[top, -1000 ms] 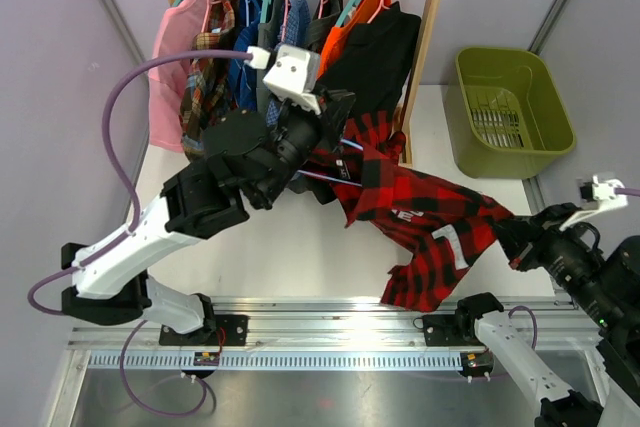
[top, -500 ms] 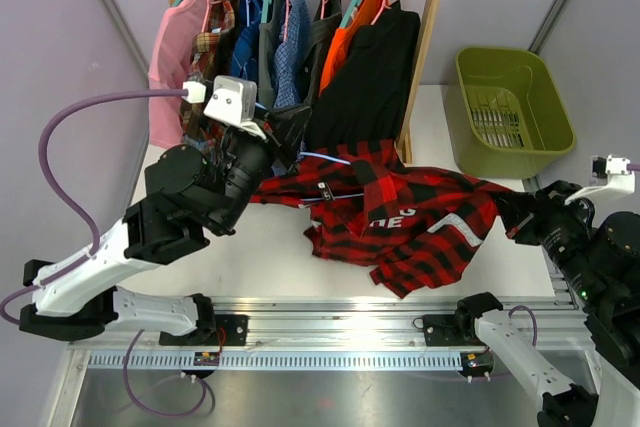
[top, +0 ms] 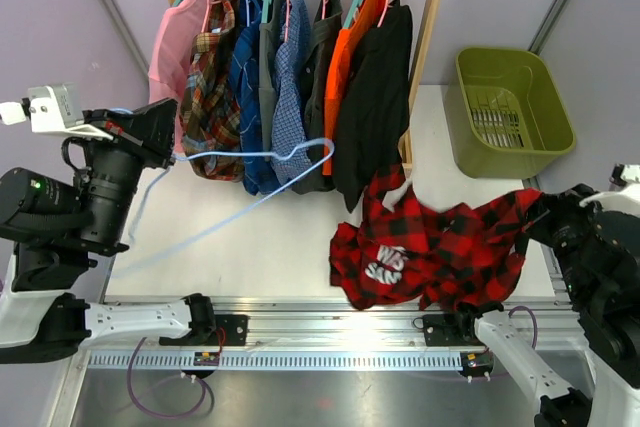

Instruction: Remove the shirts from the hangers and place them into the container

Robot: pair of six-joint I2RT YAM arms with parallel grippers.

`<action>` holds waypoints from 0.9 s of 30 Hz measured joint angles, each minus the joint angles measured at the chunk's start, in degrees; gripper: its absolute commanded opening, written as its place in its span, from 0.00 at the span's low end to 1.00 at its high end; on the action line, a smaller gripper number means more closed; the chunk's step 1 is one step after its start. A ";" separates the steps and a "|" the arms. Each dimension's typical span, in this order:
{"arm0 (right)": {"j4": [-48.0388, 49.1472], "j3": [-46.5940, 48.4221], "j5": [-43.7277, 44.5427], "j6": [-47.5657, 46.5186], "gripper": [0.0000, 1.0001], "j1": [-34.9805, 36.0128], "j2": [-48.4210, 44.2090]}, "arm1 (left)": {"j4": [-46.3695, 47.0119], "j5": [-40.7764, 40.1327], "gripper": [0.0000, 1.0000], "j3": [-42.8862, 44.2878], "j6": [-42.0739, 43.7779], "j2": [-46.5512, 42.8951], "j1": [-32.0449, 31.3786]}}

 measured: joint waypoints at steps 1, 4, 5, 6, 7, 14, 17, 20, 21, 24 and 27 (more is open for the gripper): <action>0.02 -0.33 -0.42 -0.33 0.00 -0.04 0.61 | -0.57 -0.15 0.00 -0.04 -0.28 -0.44 0.04; 0.33 -1.09 -3.43 -1.40 0.00 -0.04 2.49 | -1.75 0.00 0.00 -0.90 -1.57 -0.33 0.04; 0.50 -1.40 -4.55 -1.66 0.00 -0.04 2.86 | -2.32 0.13 0.00 -1.40 -2.21 -0.11 0.02; 0.61 -1.75 -6.03 -2.10 0.00 -0.04 3.32 | -2.56 0.22 0.00 -1.62 -2.34 0.15 0.02; 0.79 -2.08 -7.54 -2.58 0.00 -0.04 3.78 | -3.19 0.46 0.00 -1.84 -2.60 0.55 0.04; 3.89 -5.95 -24.22 -5.51 0.00 -0.04 7.78 | -4.94 4.87 0.00 -3.65 -5.64 1.90 0.07; 5.03 -8.22 -31.61 -6.51 0.00 -0.04 9.60 | -4.07 8.52 0.00 -6.32 -6.62 1.07 0.07; 5.25 -9.55 -36.13 -7.23 0.00 -0.04 12.15 | -3.82 12.07 0.00 -7.65 -7.67 0.87 0.07; 5.33 -10.05 -36.83 -7.54 0.00 -0.04 13.05 | -3.69 13.46 0.00 -7.87 -7.98 0.92 0.07; 5.44 -11.54 -38.25 -8.20 0.00 -0.04 14.75 | -3.17 17.57 0.00 -8.72 -8.92 1.03 0.09; 5.40 -12.15 -39.45 -8.85 0.00 -0.04 15.23 | -1.22 22.77 0.00 -10.93 -9.73 1.07 0.09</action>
